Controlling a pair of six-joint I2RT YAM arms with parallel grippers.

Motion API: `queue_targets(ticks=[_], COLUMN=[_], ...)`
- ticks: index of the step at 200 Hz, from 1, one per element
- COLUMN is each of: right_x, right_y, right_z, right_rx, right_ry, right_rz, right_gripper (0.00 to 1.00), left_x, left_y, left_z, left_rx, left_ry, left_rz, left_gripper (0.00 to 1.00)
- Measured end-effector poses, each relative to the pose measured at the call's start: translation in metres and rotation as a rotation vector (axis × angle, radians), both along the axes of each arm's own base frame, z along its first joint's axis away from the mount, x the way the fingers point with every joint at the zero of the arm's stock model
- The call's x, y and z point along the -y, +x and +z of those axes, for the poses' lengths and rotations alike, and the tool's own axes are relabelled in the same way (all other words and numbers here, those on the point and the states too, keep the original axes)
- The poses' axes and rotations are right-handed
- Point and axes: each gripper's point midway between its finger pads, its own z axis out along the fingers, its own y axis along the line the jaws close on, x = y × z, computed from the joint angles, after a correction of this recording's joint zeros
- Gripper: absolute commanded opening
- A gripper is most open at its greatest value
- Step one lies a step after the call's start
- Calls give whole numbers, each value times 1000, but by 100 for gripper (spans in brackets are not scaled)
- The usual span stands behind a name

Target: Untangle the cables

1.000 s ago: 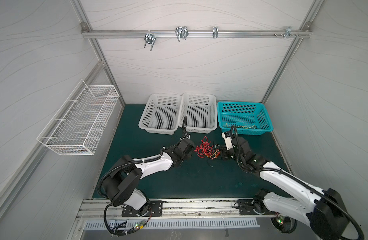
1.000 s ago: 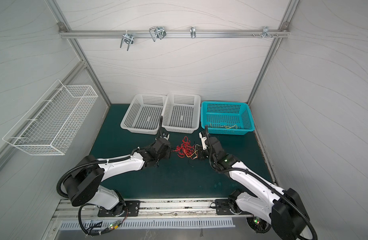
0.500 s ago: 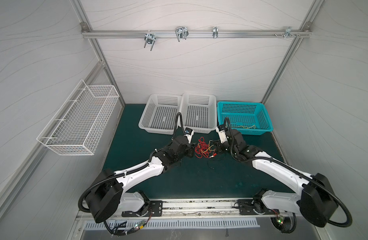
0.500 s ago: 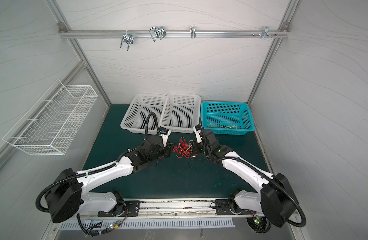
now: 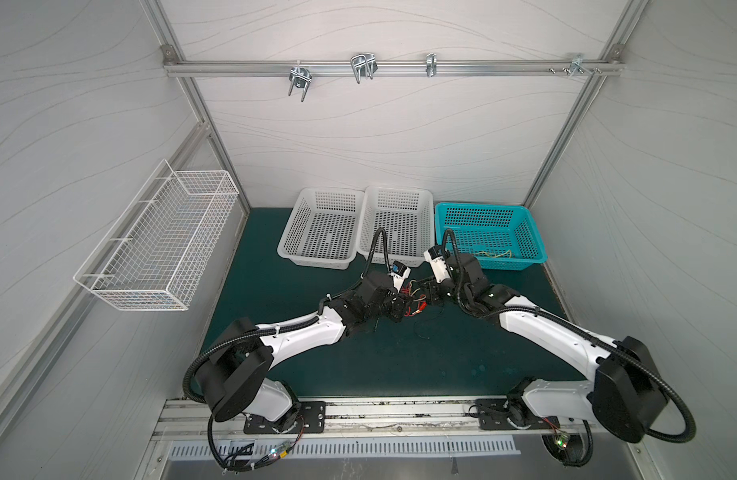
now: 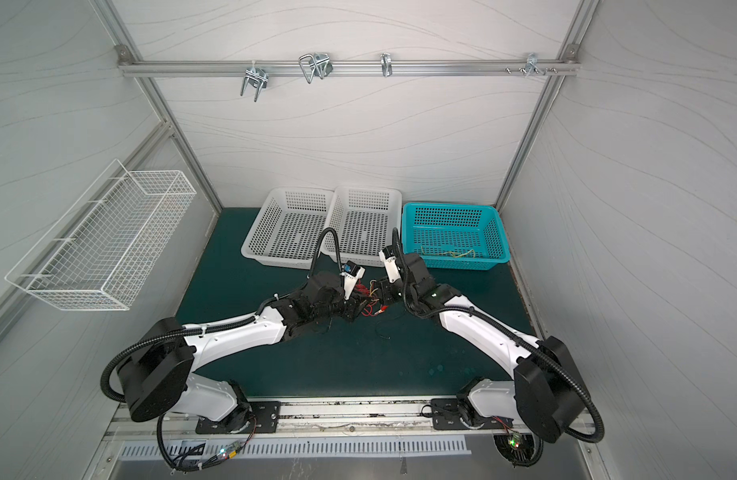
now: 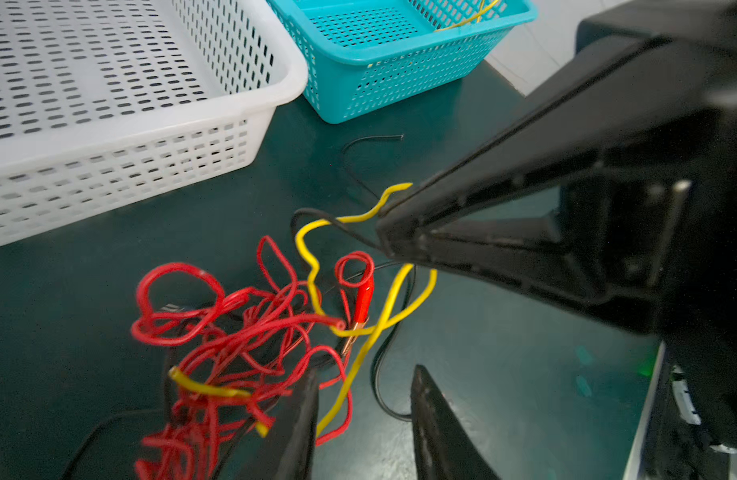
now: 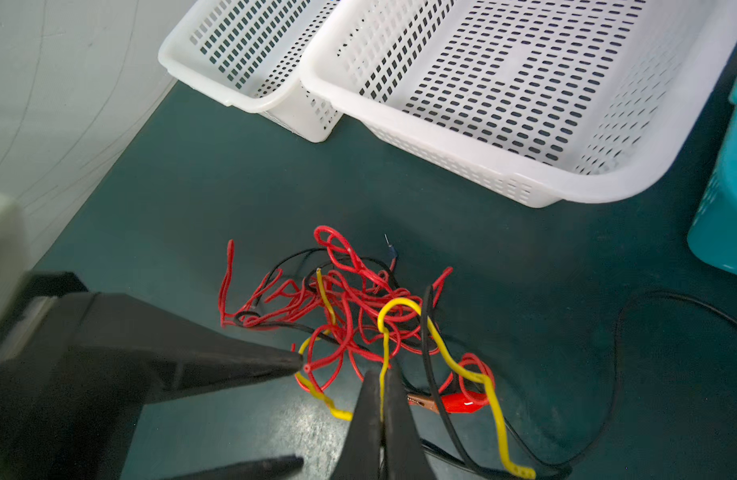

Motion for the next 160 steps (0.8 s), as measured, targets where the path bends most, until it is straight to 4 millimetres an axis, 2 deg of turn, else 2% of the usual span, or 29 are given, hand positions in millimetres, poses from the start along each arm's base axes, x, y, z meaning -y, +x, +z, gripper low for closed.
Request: queue_targets(ticks=[27,52,82,138,147,160], right_x=[-4,-6,-6,-4,-2,1], right_y=[-1,-2,-3,-1,1,4], right_z=[3,5,5,5,4,5], right_rx=[-3,-7,-9,-6,-1,6], right_ry=[15,24,28,21,13,5], right_rz=[16,26,31,19,2,-20], right_gripper=[0,0,0,0,11,16], left_x=[8,10,13,13,12,12], left_y=[5,6,8,9,10,11], left_z=[2,-5,-10,-10,-10,-10], left_rx=[5,-7,-17,-13,-10,-7], left_ry=[-15,-8,-4,-1,2,5], left_rz=[-10,-10,-13,6,10,15], left_gripper=[23,18,0,0,0,0])
